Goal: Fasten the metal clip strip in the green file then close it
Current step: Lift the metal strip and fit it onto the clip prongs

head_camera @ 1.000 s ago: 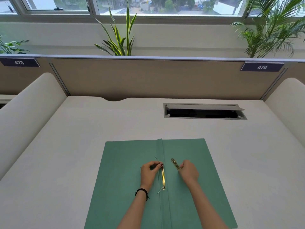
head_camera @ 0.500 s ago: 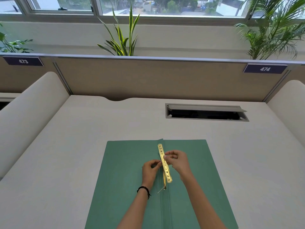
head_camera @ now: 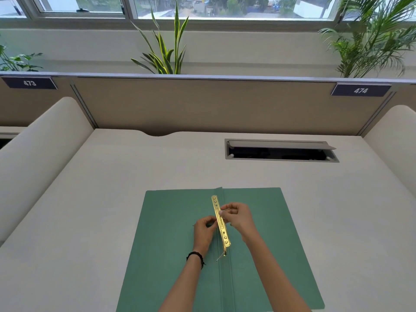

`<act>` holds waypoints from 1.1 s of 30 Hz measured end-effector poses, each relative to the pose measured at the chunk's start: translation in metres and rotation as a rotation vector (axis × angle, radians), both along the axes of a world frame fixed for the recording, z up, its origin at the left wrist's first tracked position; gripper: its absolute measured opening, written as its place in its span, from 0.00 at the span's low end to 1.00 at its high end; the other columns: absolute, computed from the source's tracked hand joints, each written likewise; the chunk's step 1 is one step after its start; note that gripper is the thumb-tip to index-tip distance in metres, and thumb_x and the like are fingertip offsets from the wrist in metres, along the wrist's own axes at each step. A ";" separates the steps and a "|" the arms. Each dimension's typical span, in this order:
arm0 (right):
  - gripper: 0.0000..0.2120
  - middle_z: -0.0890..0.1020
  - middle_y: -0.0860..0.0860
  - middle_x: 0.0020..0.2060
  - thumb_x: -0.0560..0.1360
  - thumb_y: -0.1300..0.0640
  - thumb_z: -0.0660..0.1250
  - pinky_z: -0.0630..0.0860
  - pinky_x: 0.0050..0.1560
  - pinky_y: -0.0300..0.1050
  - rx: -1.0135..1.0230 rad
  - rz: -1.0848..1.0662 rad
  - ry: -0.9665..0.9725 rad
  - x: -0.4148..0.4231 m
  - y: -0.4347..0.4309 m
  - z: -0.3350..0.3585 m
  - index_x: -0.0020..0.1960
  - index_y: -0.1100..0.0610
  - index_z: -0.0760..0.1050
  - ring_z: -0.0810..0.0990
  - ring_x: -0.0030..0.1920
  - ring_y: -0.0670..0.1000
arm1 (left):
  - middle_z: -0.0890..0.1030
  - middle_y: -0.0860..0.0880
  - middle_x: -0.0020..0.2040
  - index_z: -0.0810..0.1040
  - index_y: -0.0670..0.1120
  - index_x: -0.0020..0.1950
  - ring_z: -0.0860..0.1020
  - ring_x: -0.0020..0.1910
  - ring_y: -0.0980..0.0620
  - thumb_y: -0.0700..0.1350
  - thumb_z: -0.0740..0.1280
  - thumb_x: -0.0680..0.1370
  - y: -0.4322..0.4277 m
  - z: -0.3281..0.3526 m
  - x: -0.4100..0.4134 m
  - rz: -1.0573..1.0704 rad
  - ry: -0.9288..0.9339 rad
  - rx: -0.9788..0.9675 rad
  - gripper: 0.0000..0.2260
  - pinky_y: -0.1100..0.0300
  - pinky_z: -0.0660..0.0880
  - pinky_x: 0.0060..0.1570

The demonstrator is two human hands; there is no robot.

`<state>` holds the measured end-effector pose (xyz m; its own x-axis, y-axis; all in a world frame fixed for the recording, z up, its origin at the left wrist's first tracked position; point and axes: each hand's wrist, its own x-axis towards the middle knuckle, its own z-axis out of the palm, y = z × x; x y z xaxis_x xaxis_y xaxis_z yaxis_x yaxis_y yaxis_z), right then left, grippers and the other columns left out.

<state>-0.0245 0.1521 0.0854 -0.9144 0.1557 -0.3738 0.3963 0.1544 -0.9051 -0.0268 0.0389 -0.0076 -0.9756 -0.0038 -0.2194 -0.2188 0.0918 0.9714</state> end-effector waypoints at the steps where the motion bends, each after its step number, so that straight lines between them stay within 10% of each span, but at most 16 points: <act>1: 0.04 0.81 0.52 0.32 0.70 0.66 0.69 0.69 0.23 0.26 0.002 0.001 -0.002 0.000 0.000 0.000 0.43 0.60 0.77 0.79 0.30 0.47 | 0.86 0.42 0.41 0.85 0.45 0.43 0.83 0.43 0.44 0.37 0.68 0.74 0.000 0.000 0.000 -0.002 -0.002 -0.003 0.06 0.54 0.79 0.47; 18: 0.06 0.81 0.50 0.31 0.70 0.65 0.69 0.70 0.25 0.31 0.078 0.063 -0.016 -0.003 -0.008 0.000 0.39 0.56 0.75 0.78 0.27 0.45 | 0.82 0.58 0.26 0.82 0.51 0.35 0.77 0.27 0.65 0.36 0.69 0.73 -0.001 0.011 0.003 -0.013 -0.007 -0.035 0.12 0.71 0.73 0.29; 33: 0.05 0.82 0.55 0.37 0.70 0.65 0.70 0.69 0.23 0.27 0.121 0.035 0.012 -0.001 0.000 -0.006 0.46 0.62 0.78 0.78 0.28 0.46 | 0.86 0.45 0.40 0.85 0.52 0.39 0.84 0.42 0.47 0.38 0.70 0.73 -0.004 0.003 0.001 -0.031 0.014 -0.023 0.09 0.48 0.80 0.49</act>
